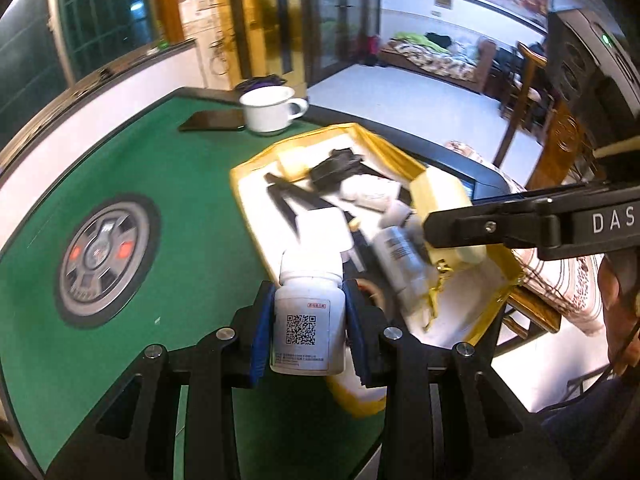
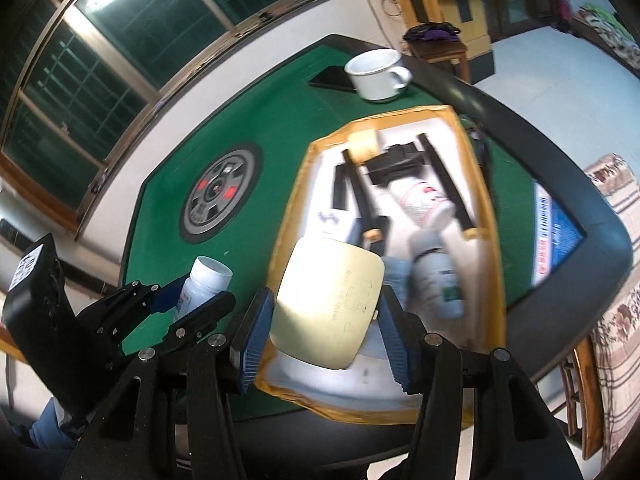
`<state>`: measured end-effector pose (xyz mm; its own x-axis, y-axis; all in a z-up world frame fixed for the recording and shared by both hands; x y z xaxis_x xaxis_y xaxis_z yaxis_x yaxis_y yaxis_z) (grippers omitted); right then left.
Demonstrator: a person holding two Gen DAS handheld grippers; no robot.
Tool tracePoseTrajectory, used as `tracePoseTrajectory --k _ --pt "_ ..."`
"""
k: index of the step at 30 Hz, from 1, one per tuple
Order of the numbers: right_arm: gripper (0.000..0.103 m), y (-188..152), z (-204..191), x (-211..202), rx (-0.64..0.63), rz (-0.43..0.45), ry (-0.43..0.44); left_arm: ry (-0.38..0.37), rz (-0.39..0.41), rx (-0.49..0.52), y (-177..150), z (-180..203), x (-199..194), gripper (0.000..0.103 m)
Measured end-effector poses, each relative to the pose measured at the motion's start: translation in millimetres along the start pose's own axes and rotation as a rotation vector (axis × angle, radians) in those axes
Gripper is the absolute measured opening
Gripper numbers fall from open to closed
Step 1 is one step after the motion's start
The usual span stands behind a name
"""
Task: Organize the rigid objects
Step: 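Carry bottle and soap box into the tray and lower them in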
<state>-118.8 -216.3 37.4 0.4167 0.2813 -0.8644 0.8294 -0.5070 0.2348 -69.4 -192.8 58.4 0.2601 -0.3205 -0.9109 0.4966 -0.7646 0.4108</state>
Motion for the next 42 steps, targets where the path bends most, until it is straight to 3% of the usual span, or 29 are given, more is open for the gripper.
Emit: tracePoseTrajectory --k 11,22,42 --pt "0.048 -9.2 34.5 10.7 0.056 -0.069 -0.043 0.016 -0.026 0.073 6.8 32.8 33.3 0.031" --pt "0.048 -10.1 43.6 31.1 0.063 -0.124 -0.077 0.051 -0.028 0.106 4.3 39.3 47.3 0.031" --pt "0.048 -5.5 43.6 31.4 0.047 -0.118 -0.108 0.078 -0.008 0.125 7.6 44.8 50.1 0.031"
Point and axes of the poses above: each gripper's, at about its wrist camera, not at the fingertips, and x roughly the way its jaws point, z to its right, y to its top, the point moved 7 cm from there along x, roughly the way its jaws point, and after that the axes turned 15 degrees about -z, right-handed, at the moved point
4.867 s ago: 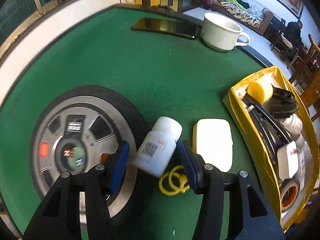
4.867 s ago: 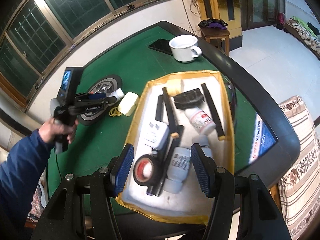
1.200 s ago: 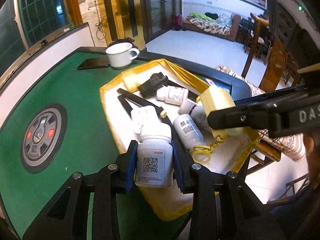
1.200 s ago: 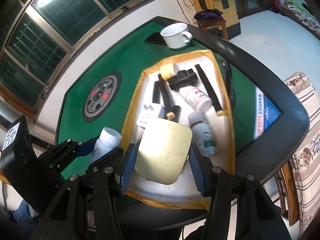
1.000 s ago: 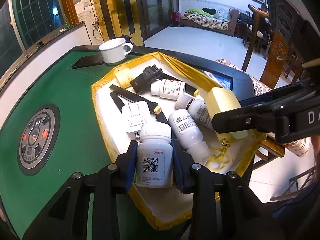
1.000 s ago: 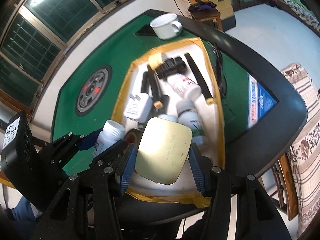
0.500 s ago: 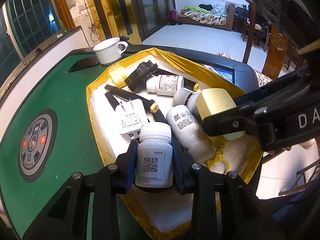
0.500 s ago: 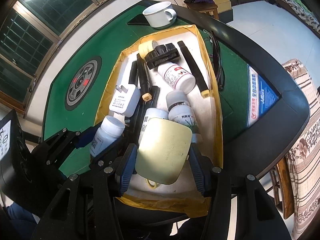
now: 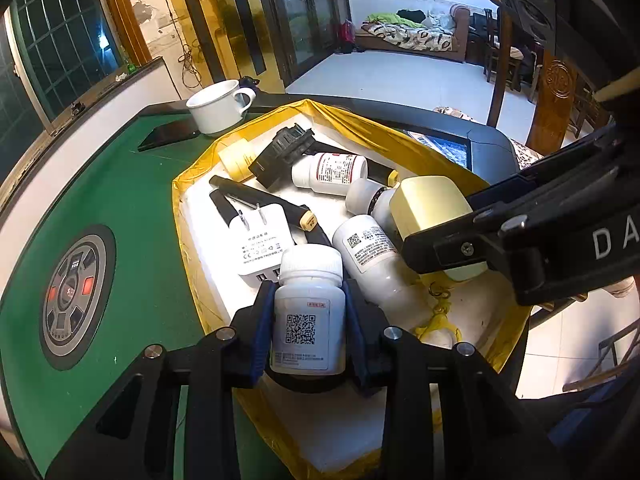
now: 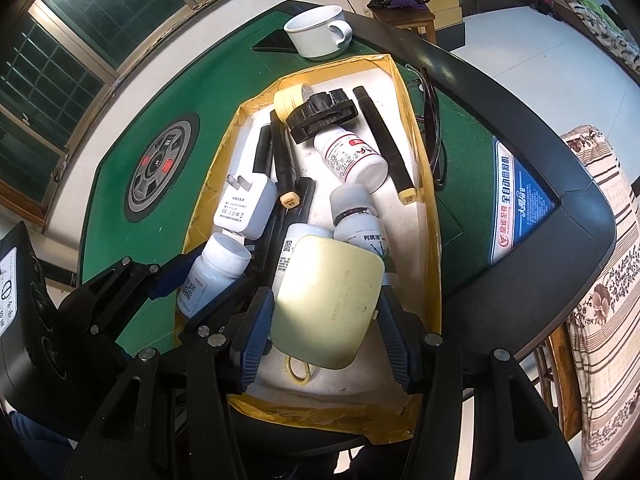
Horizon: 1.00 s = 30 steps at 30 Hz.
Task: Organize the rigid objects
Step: 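Carry bottle and soap box into the tray and lower them in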
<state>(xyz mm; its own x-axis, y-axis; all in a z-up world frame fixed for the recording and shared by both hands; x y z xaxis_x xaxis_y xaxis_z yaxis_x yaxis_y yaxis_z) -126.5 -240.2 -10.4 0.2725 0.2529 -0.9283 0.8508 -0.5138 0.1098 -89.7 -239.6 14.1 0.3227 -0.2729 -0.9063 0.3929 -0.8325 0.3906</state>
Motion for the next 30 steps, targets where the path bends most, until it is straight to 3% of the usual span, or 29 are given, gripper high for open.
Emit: tracePoseTrajectory --k 30 --pt "0.049 -4.8 -4.4 -0.5 -0.018 -0.015 -0.040 0.019 0.006 -0.046 -3.8 -6.9 -4.8 0.031"
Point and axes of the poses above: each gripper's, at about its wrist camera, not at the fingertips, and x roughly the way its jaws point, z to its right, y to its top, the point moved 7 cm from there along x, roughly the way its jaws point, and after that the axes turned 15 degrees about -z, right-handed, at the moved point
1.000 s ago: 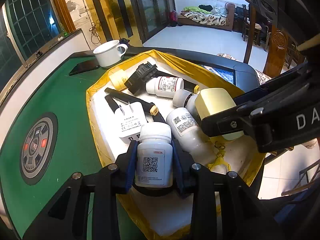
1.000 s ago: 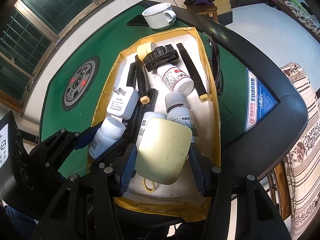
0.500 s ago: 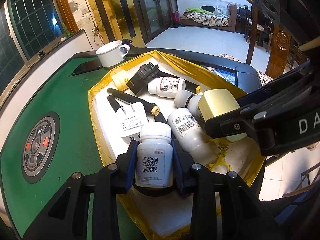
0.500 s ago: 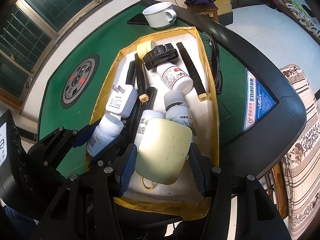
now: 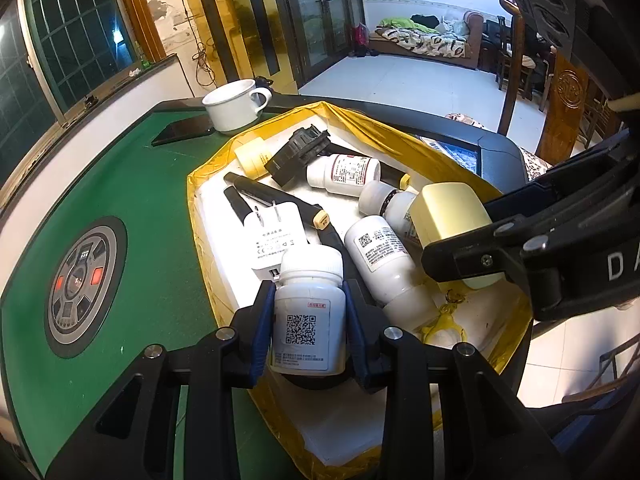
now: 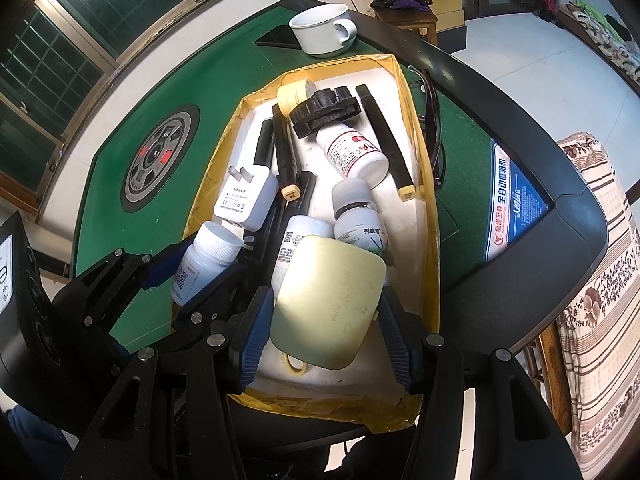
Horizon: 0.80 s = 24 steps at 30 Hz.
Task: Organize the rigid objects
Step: 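Carry bottle and soap box into the tray and lower them in, then open both grippers and lift them out of the tray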
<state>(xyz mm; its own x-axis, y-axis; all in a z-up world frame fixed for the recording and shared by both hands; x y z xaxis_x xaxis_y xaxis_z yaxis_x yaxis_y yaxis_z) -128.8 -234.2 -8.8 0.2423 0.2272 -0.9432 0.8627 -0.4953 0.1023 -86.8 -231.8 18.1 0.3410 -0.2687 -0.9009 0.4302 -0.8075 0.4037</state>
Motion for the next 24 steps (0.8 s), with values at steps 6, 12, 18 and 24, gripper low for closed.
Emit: tracePoseTrajectory --k 6,12,18,24 --pt "0.049 -0.9 -2.2 -2.5 0.001 0.005 -0.002 0.000 -0.010 -0.007 -2.4 -0.5 -0.7 0.031" --pt "0.049 -1.3 -4.0 -7.9 -0.002 0.029 -0.015 0.001 -0.012 -0.014 -3.9 -2.5 -1.2 0.032" --pt "0.049 -4.1 -2.0 -11.0 0.015 0.041 -0.015 0.006 -0.020 -0.030 -5.4 -6.1 -1.4 0.044" --pt "0.049 -8.1 -0.6 -12.5 0.027 0.048 -0.024 0.012 -0.003 -0.023 -7.3 -4.7 -6.1 0.049"
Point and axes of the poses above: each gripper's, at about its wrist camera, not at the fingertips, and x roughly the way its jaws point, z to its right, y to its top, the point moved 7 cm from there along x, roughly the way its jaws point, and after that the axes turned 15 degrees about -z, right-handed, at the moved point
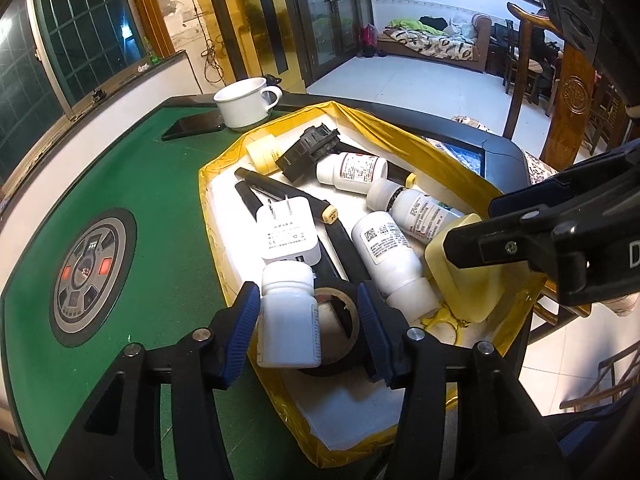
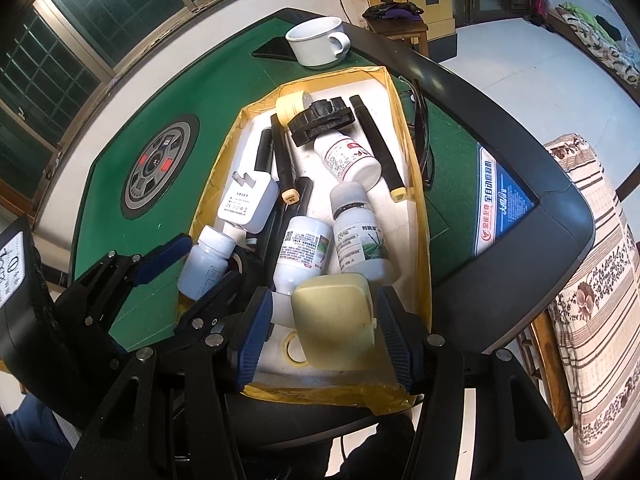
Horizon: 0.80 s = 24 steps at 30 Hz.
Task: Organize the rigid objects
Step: 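Open both grippers and lift them out of the tray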
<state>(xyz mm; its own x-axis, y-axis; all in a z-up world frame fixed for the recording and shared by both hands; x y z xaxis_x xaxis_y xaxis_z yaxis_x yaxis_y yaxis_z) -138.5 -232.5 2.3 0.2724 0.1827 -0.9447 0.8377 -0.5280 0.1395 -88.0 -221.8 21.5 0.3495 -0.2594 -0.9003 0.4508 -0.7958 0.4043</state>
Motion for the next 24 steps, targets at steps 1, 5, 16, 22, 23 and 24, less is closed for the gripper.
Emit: tracePoseTrajectory --k 1,5,16,22,23,24 --pt "0.050 -0.8 0.2 -0.7 0.003 0.002 -0.002 -0.001 -0.002 0.002 -0.6 0.2 0.0 0.050" --pt "0.056 -4.5 0.5 -3.8 0.012 0.017 -0.012 -0.003 -0.006 -0.003 -3.0 -0.5 -0.8 0.060" --pt "0.063 -13.2 -0.6 -11.7 0.035 0.053 -0.033 0.024 0.018 -0.013 -8.1 -7.0 -12.0 0.068" --pt "0.068 -17.7 -5.4 -16.6 0.031 0.079 -0.063 0.042 0.029 -0.043 -11.0 -18.7 -18.0 0.068" --pt "0.068 -18.6 -6.6 -17.2 0.030 0.083 -0.069 0.043 0.032 -0.049 -11.9 -20.4 -18.8 0.068" --pt "0.068 -19.7 -7.9 -18.1 0.030 0.086 -0.074 0.042 0.033 -0.053 -12.8 -22.0 -19.8 0.068"
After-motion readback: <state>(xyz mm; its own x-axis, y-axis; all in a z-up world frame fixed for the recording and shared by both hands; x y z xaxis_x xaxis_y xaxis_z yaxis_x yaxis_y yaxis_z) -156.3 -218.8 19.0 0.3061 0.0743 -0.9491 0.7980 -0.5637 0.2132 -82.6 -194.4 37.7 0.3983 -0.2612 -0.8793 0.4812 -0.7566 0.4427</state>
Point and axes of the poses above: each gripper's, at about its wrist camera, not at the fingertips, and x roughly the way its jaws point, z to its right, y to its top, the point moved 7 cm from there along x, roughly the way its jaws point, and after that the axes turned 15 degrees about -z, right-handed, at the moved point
